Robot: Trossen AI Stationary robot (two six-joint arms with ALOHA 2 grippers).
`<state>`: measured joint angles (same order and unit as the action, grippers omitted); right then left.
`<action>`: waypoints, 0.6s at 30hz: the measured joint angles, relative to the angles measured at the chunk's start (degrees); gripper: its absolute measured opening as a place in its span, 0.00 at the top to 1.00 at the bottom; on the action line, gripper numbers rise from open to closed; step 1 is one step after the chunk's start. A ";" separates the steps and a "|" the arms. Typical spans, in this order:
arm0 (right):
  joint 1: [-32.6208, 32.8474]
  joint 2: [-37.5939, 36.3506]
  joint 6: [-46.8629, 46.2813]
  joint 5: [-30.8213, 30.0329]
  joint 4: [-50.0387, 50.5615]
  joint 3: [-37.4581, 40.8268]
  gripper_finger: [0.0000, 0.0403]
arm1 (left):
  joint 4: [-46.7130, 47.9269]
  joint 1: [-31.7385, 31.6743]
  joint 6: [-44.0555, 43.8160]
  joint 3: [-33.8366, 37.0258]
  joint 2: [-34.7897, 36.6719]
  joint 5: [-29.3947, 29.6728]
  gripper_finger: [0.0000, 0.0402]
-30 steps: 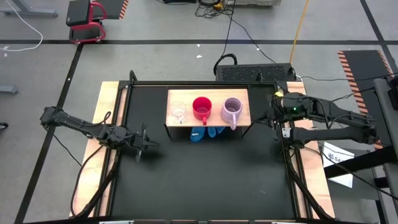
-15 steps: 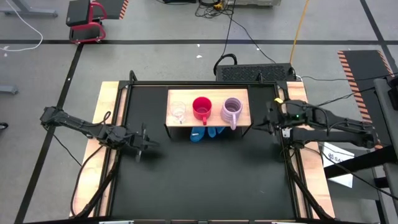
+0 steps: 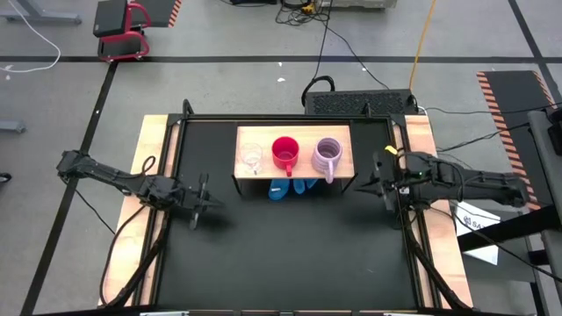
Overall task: Stack small to large cups/mugs on shelf
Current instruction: Return to Home Position
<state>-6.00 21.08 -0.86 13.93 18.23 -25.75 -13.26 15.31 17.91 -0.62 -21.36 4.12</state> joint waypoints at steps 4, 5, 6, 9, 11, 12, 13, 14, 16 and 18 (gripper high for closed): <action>2.33 -0.70 -0.09 0.00 -2.26 1.78 1.00 | -0.52 -0.02 0.07 0.00 0.01 1.62 0.92; 2.81 -0.87 -0.31 -0.02 -2.26 1.99 1.00 | -0.52 -0.01 0.01 0.00 -0.01 1.74 0.92; 3.29 -1.02 -0.59 -0.05 -2.58 2.27 1.00 | -0.53 0.00 -0.08 0.00 0.01 1.75 0.92; 4.74 -1.61 -0.84 -0.09 -3.67 3.07 1.00 | -0.52 0.00 -0.62 0.00 0.01 1.77 0.92; 5.64 -1.99 -0.63 -0.20 -3.83 3.84 1.00 | -0.54 0.00 -0.72 0.00 0.01 1.77 0.92; 5.98 -2.21 -0.67 -0.31 -3.87 4.38 1.00 | -0.56 -0.01 -0.91 0.00 0.01 1.77 0.92; 6.27 -2.40 -0.93 -0.36 -4.03 4.98 1.00 | -0.62 0.00 -1.02 0.00 0.01 1.79 0.92; 6.54 -2.55 -1.33 -0.40 -4.63 5.60 1.00 | -0.69 -0.02 -1.04 0.00 0.01 1.81 0.92; 7.12 -2.83 -2.19 -0.42 -7.55 7.23 1.00 | -0.75 0.00 -0.97 0.00 0.01 1.81 0.92; 7.75 -2.93 -2.89 -0.44 -11.08 9.24 1.00 | -0.80 -0.01 -0.72 0.00 0.01 1.81 0.92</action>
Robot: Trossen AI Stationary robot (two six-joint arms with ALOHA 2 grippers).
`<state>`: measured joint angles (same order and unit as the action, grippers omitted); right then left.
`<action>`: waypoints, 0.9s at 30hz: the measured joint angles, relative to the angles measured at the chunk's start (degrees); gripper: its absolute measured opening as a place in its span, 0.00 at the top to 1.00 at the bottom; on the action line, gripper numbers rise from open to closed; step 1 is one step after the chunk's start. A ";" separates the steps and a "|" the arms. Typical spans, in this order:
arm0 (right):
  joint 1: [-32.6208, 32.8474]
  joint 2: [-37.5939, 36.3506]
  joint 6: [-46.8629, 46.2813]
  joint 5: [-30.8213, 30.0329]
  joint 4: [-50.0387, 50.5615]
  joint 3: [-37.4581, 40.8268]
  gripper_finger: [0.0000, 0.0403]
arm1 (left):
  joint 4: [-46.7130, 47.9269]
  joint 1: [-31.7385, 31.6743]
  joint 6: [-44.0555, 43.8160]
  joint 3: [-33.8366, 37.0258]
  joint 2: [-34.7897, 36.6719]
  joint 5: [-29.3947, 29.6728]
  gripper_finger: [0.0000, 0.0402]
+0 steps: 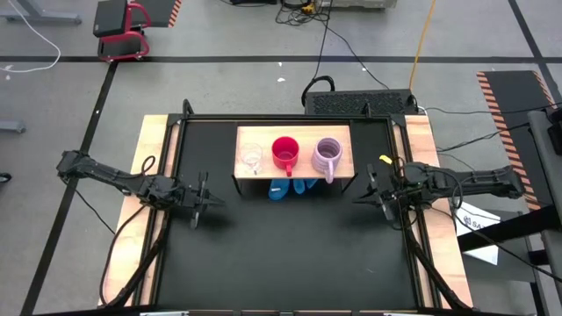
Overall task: Stack small to large cups/mugs on shelf
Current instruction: Return to Home Position
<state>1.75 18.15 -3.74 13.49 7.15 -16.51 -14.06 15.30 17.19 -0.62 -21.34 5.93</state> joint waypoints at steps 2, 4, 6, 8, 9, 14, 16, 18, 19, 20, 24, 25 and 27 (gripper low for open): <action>0.64 0.00 -0.03 -0.02 -2.15 1.58 1.00 | -0.08 0.01 0.11 0.00 0.00 0.02 0.92; 1.09 -0.02 0.29 -0.09 -3.18 2.79 1.00 | -0.50 0.00 0.23 0.00 0.00 0.02 0.92; 1.30 0.00 1.13 -0.59 -3.18 3.70 1.00 | -1.09 0.01 0.43 0.00 0.00 0.02 0.92; 1.47 -0.08 1.68 -1.90 -3.08 4.30 1.00 | -1.29 -0.01 0.55 0.00 0.00 0.04 0.92; 1.47 -0.17 2.21 -2.52 -3.14 4.55 1.00 | -1.43 0.01 0.55 0.00 0.00 0.04 0.92; 1.49 -1.11 3.62 -2.97 -5.52 5.89 1.00 | -2.60 0.01 0.67 0.00 0.00 0.04 0.92; 1.49 -1.62 4.33 -2.97 -6.68 6.49 1.00 | -2.80 0.01 0.68 0.00 0.00 0.04 0.92; 1.49 -2.12 4.83 -2.97 -6.54 7.49 1.00 | -2.82 0.01 0.25 0.00 0.00 0.04 0.92; 1.49 -2.37 4.87 -2.97 -6.51 8.09 1.00 | -2.85 0.01 -0.12 0.00 0.00 0.04 0.92; 1.48 -2.71 4.87 -2.97 -6.51 8.67 1.00 | -2.93 0.01 -0.57 0.00 0.00 0.04 0.92; 1.47 -3.83 4.46 -2.95 -8.70 11.49 1.00 | -3.28 0.00 -1.46 0.00 -0.01 -0.42 0.92; 1.47 -4.07 4.45 -2.99 -9.76 12.44 1.00 | -3.55 0.01 -1.46 0.00 0.00 -0.80 0.92; 1.47 -4.43 4.41 -2.95 -11.20 13.52 1.00 | -3.98 0.01 -1.46 0.00 0.00 -1.24 0.92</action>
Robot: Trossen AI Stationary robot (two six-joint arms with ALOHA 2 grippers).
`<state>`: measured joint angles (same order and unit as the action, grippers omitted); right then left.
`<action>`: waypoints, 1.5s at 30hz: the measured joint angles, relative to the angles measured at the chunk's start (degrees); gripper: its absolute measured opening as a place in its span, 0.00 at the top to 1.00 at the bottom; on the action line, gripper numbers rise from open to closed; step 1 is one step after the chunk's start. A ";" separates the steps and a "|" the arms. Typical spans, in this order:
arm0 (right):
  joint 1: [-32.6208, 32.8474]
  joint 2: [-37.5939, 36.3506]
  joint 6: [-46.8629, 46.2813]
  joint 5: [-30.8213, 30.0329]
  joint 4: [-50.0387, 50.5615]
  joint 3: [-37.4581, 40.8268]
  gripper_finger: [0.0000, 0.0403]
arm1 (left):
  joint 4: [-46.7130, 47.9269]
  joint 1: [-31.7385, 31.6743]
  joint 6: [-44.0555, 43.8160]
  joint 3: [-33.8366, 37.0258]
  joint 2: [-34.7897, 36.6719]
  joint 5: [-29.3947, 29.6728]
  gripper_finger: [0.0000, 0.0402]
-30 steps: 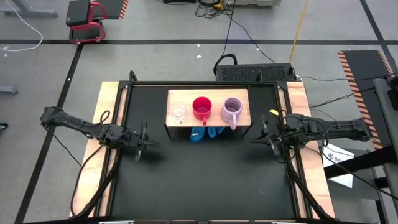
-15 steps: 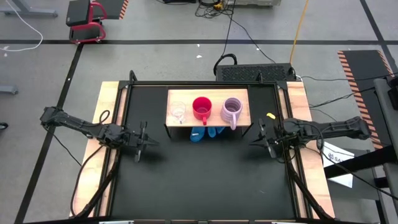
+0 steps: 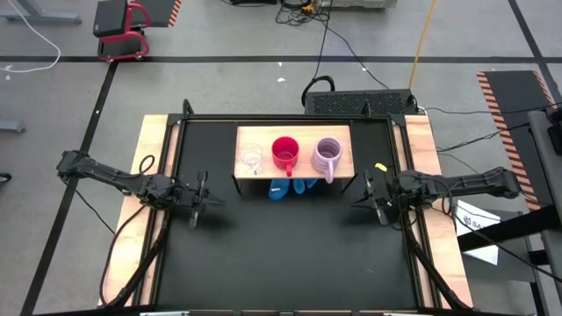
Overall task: Stack small to large cups/mugs on shelf
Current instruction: Return to Home Position
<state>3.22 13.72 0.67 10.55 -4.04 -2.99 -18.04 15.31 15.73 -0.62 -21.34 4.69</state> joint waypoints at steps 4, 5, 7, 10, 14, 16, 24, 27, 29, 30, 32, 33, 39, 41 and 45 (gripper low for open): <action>0.00 -0.22 -0.13 -0.02 -1.07 1.07 1.00 | -0.04 -0.02 1.37 0.00 -0.02 -0.07 0.92; 0.00 -0.20 -0.06 -0.01 -0.87 1.10 1.00 | -0.04 0.00 1.78 0.00 -0.02 -0.08 0.92; 0.00 -0.23 0.17 -0.01 -1.56 1.12 1.00 | -0.10 0.00 1.82 0.00 -0.02 0.04 0.92; 0.00 -0.20 1.50 -0.06 -1.76 1.18 1.00 | -0.24 0.00 3.12 0.00 0.00 1.41 0.92; -0.97 -0.22 3.56 -3.35 -1.79 1.23 1.00 | -0.24 -0.79 5.60 0.00 -0.02 7.26 0.92; -2.24 -0.22 4.46 -3.51 -1.94 1.23 1.00 | -0.09 -2.48 5.85 0.00 -0.01 8.39 0.92; -9.20 -0.20 4.15 -2.02 -2.61 1.32 1.00 | 3.47 -13.50 1.46 0.01 -0.02 -0.85 0.92; -11.22 -0.16 4.01 1.78 -3.42 2.17 1.00 | 5.05 -17.83 0.32 0.02 0.00 -7.90 0.92; -12.43 -0.11 3.48 3.21 -3.35 2.12 1.00 | 6.06 -20.74 -0.01 0.02 0.00 -11.06 0.92; -12.95 0.15 3.27 3.22 -3.04 2.12 1.00 | 6.40 -22.20 -0.38 0.02 -0.02 -12.50 0.92; -13.75 0.37 3.22 3.23 -2.88 2.12 1.00 | 6.25 -25.22 -1.32 0.02 -0.02 -15.53 0.92; -14.09 0.37 3.23 3.24 -2.93 2.12 1.00 | 6.27 -26.71 -1.41 0.02 0.00 -17.56 0.92; -14.84 0.41 2.11 3.93 -5.27 2.12 1.00 | 2.34 -33.53 -4.35 0.04 0.02 -28.22 0.92; -14.82 0.41 1.85 5.25 -5.61 2.12 1.00 | 1.59 -34.38 -5.00 0.03 0.04 -30.39 0.92; -14.82 0.39 0.35 6.08 -7.28 2.12 1.00 | 1.17 -34.51 -6.63 0.04 0.04 -30.60 0.92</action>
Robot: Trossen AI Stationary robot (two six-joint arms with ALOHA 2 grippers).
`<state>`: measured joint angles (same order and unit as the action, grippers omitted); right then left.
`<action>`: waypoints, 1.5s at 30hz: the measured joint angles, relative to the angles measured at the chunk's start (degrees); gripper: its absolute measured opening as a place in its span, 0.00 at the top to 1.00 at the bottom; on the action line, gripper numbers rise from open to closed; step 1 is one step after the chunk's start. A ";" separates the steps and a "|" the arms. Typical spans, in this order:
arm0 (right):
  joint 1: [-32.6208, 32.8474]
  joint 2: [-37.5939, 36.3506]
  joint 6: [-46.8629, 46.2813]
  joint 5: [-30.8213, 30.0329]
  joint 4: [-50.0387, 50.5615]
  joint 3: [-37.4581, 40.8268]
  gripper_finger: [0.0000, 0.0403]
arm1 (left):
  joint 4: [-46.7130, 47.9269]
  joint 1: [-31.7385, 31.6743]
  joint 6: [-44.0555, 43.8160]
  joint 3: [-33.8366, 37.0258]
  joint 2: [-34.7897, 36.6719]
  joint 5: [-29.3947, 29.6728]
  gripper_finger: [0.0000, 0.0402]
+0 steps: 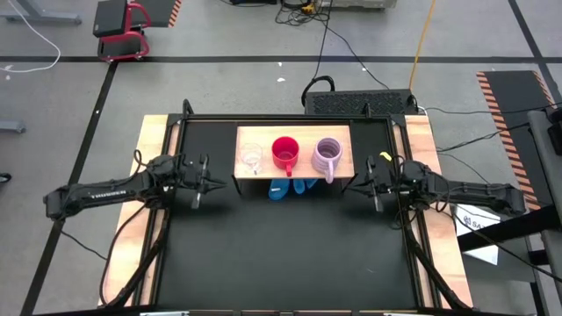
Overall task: Stack small to large cups/mugs on shelf
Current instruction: Return to Home Position
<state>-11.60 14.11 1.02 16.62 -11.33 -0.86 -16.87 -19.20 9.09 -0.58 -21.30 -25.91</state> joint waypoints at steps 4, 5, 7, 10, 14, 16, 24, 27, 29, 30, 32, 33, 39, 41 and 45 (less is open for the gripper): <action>0.00 -0.02 -0.60 0.02 -2.11 0.00 1.00 | -0.01 1.08 0.59 -0.01 0.00 -1.90 0.92; 0.00 -0.02 -0.56 0.02 -2.40 0.00 1.00 | -0.16 1.45 0.88 -0.01 0.00 -3.28 0.92; 0.00 -0.02 -0.53 0.02 -2.38 0.00 1.00 | -1.30 2.11 1.00 -0.01 0.00 -5.32 0.92; 0.02 -0.02 -0.79 0.24 -2.37 0.00 1.00 | -1.73 2.76 2.00 -0.02 0.00 -5.60 0.92; 0.02 -0.02 -2.03 4.43 -2.18 0.00 1.00 | -1.68 2.88 2.48 -0.02 0.00 -5.57 0.92; 0.07 -0.02 -2.77 5.10 -2.15 0.00 1.00 | -1.56 2.88 2.44 -0.02 0.00 -5.57 0.92; 0.04 -0.02 -1.80 6.17 -1.71 0.00 1.00 | -1.04 2.88 2.59 -0.02 0.00 -5.56 0.92; 0.04 -0.02 -1.77 6.18 -1.71 0.01 1.00 | -1.15 2.88 2.13 -0.02 0.00 -5.55 0.92; 0.04 -0.02 -1.68 6.15 -1.71 0.01 1.00 | -1.18 2.88 1.03 -0.02 0.00 -5.34 0.92; 0.04 -0.02 -1.69 6.14 -1.71 0.00 1.00 | -1.17 2.88 0.62 -0.02 0.00 -5.28 0.92; 0.04 -0.02 -1.68 6.14 -1.71 0.02 1.00 | -1.19 2.88 -0.19 -0.02 0.00 -5.14 0.92; 0.04 -0.02 -1.67 6.12 -1.71 0.02 1.00 | -1.17 2.88 -0.33 -0.02 0.00 -5.11 0.92; 0.05 -0.02 -1.90 6.10 -1.73 0.02 1.00 | -1.15 2.88 -0.62 0.00 0.00 -4.40 0.92; 0.05 -0.02 -3.30 6.09 -1.72 0.01 1.00 | -1.01 2.88 -0.42 -0.02 0.00 -3.64 0.92; 0.05 -0.02 -4.88 6.06 -1.71 0.01 1.00 | -0.97 2.88 -0.42 -0.02 0.00 -1.24 0.92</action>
<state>-11.54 14.09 -3.86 22.69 -13.04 -0.85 -17.84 -16.32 8.67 -0.60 -21.30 -27.15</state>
